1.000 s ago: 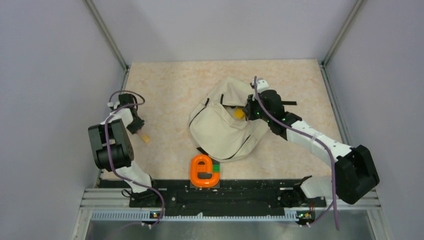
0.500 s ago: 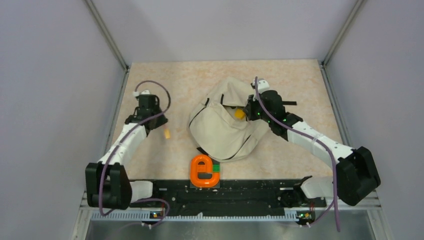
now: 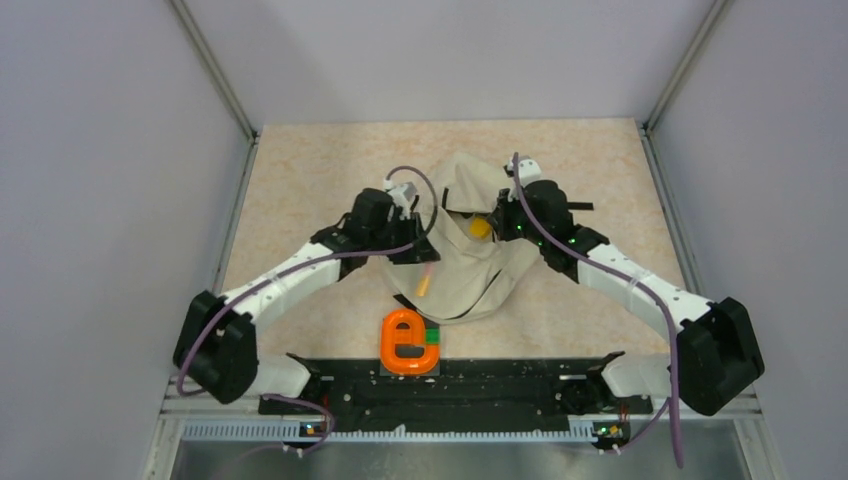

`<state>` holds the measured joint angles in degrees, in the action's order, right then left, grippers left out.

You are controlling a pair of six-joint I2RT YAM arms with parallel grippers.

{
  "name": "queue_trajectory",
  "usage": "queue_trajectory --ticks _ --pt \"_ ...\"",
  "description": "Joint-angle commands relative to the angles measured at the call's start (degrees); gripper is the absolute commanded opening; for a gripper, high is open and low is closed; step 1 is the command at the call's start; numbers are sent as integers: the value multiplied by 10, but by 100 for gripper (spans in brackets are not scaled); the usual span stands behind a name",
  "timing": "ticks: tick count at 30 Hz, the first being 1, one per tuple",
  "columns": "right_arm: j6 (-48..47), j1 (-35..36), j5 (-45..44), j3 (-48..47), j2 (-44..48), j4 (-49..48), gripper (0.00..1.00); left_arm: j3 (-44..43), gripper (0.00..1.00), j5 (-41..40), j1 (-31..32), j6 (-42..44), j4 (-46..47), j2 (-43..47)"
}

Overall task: Pack the student bag
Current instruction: Place the stationery in the student bag.

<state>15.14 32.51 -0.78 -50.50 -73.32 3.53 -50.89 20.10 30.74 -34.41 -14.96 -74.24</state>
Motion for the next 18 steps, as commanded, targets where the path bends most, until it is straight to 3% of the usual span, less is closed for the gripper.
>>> queue_trajectory --ticks 1,10,18 --pt "15 2 24 -28 40 -37 0 -87 18 62 49 -12 66 -106" --pt "18 2 23 -18 49 -22 0 -191 16 60 77 -49 189 -239" --pt "18 2 23 14 51 -46 0 -201 15 -50 77 -85 329 -291"
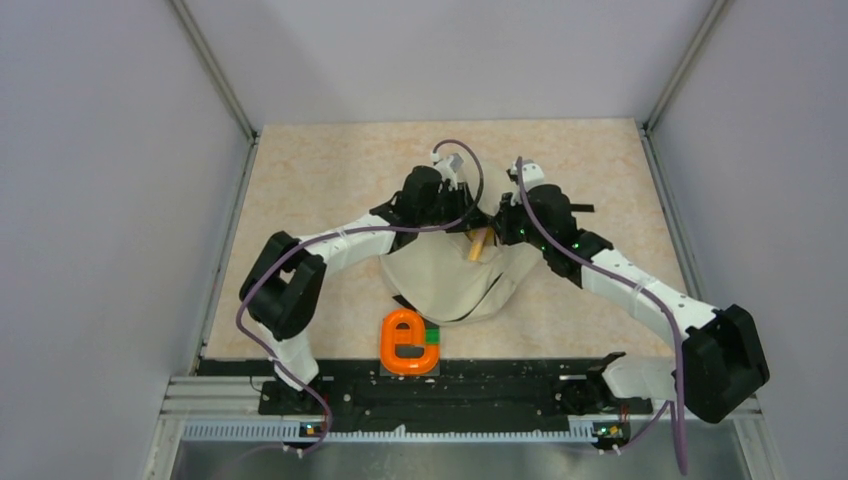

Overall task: Pack the student bag
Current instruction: Place the stationery in the student bag.

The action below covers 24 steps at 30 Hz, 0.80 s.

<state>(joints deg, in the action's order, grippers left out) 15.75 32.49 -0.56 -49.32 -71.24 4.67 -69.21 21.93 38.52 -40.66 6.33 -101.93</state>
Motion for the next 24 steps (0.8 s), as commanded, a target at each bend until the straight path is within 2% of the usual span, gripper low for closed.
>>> queue_trajectory --ticks 1,9,16,19,24 --pt "12 3 23 5 29 -59 0 -16 14 -78 0 -24 134 -19" --pt "14 3 20 32 22 -76 0 16 14 -179 1 -24 263 -39" --pt "13 3 15 37 7 -82 0 27 14 -201 6 -44 319 -66" --pt "13 4 10 40 1 -87 0 53 14 -214 12 -50 344 -72" --pt "21 4 9 44 -8 -94 0 120 14 -303 32 -58 426 -69"
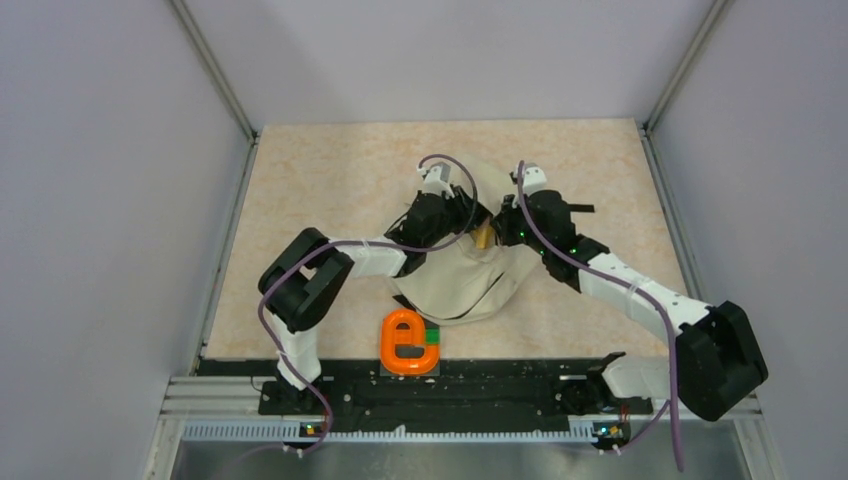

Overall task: Pack the student bag
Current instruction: Place the stationery in the student bag.

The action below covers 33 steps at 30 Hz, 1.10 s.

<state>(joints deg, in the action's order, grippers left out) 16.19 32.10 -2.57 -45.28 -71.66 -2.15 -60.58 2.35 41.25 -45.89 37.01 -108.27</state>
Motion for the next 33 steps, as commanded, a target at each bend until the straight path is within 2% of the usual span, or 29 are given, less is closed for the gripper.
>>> queue_trajectory --ticks 1,4,6,11,17,22,24,29,33 --pt "18 8 30 3 -5 -27 0 37 15 -107 7 -7 126 -5" --pt "18 8 28 4 -10 -25 0 39 20 -88 11 -6 114 3" --pt "18 8 27 4 -12 -23 0 44 27 -76 11 -2 86 18" --pt "21 8 13 5 -14 -25 0 73 56 -53 11 37 17 77" --pt "20 8 13 -1 -15 -22 0 83 77 -29 11 73 -82 139" --pt "19 8 11 -2 -12 -17 0 89 79 -26 11 82 -168 173" --pt "18 8 10 -2 -11 -16 0 101 78 -1 11 74 -183 186" --pt "18 8 9 -2 -14 -18 0 130 71 59 14 35 -169 196" --pt "19 8 11 -3 -16 -18 0 135 68 75 22 20 -145 185"
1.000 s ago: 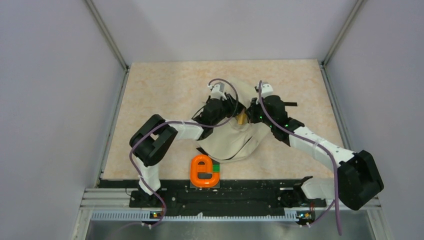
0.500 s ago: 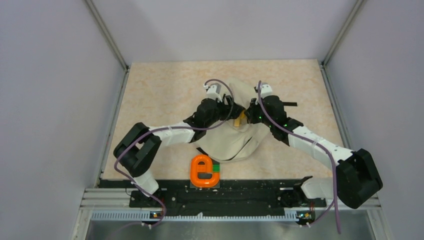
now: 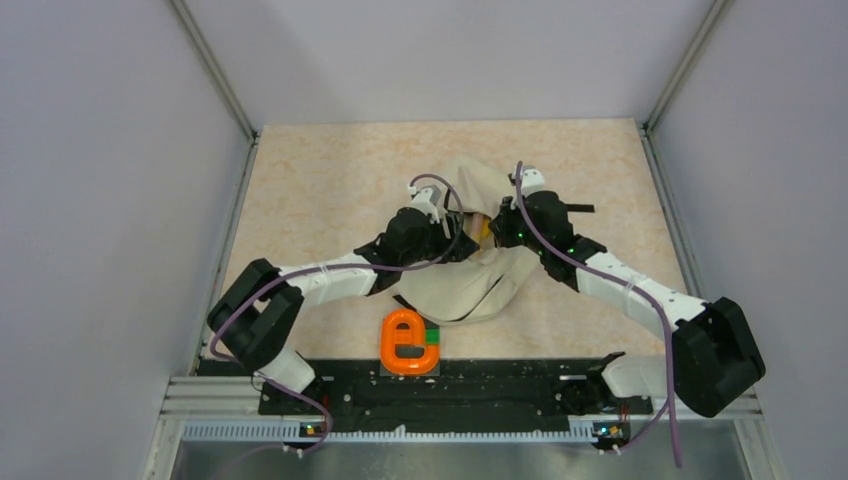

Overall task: Pack the student bag
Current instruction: Place the stationery in the student bag.

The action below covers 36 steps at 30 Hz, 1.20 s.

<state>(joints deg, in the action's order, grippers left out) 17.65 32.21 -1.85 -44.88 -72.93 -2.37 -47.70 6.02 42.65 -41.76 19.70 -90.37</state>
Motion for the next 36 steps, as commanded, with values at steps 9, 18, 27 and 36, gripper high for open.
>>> queue_trajectory --ticks 9,18,27,36 --pt "1 7 0 -9 -5 -13 0 -16 51 56 14 -33 50 -39" --pt "2 7 5 -14 -12 -14 0 -59 27 57 15 -41 88 -86" --pt "0 7 -2 -15 -10 -11 0 -149 19 35 13 -22 115 -151" --pt "-2 7 -6 -14 -13 -9 0 -114 54 45 5 -13 137 -128"
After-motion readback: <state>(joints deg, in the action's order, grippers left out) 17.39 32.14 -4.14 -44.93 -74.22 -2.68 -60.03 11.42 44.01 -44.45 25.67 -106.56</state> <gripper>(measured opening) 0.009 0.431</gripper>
